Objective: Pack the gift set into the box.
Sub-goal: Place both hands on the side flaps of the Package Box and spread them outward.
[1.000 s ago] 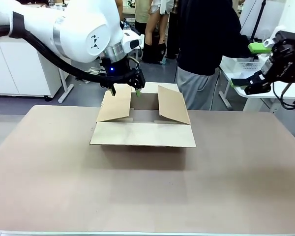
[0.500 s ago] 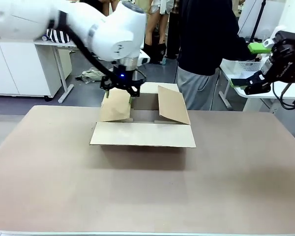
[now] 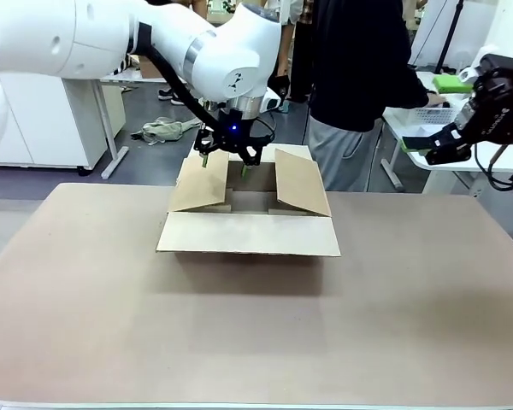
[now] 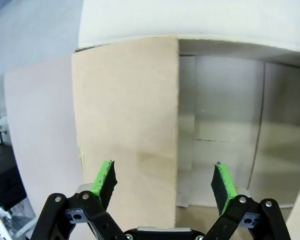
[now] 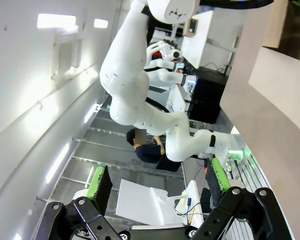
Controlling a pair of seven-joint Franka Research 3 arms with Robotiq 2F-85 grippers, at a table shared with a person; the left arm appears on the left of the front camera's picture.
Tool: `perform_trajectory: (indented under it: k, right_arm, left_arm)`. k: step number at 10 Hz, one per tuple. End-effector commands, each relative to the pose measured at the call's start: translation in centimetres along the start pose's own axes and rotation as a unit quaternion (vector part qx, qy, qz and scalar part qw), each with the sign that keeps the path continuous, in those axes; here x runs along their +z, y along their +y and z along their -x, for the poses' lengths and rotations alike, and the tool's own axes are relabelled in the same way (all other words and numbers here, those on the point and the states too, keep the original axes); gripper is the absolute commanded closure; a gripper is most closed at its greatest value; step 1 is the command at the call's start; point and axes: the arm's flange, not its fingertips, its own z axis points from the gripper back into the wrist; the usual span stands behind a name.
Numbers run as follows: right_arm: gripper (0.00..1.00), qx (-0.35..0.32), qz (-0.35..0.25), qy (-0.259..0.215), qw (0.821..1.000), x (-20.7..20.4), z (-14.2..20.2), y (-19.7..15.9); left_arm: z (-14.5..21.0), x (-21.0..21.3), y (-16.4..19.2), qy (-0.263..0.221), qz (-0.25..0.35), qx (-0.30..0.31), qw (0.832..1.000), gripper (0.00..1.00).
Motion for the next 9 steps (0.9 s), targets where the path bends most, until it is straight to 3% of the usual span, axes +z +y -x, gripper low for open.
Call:
perform_trajectory:
  k: [1,5,9]
  right_arm:
    - [0.0,0.013,-0.004,0.002,1.0,0.0,-0.2,0.1]
    - [0.0,0.013,-0.004,0.002,1.0,0.0,-0.2,0.1]
    - [0.0,0.013,-0.004,0.002,1.0,0.0,-0.2,0.1]
  left_arm:
    - [-0.5,-0.7,0.2,0.015,-0.025,0.006,1.0,0.0]
    - [-0.6,-2.0,0.8,0.027,-0.053,0.024,0.998,0.0]
    - [0.7,-0.7,2.3,0.011,-0.086,0.026,0.996,0.0]
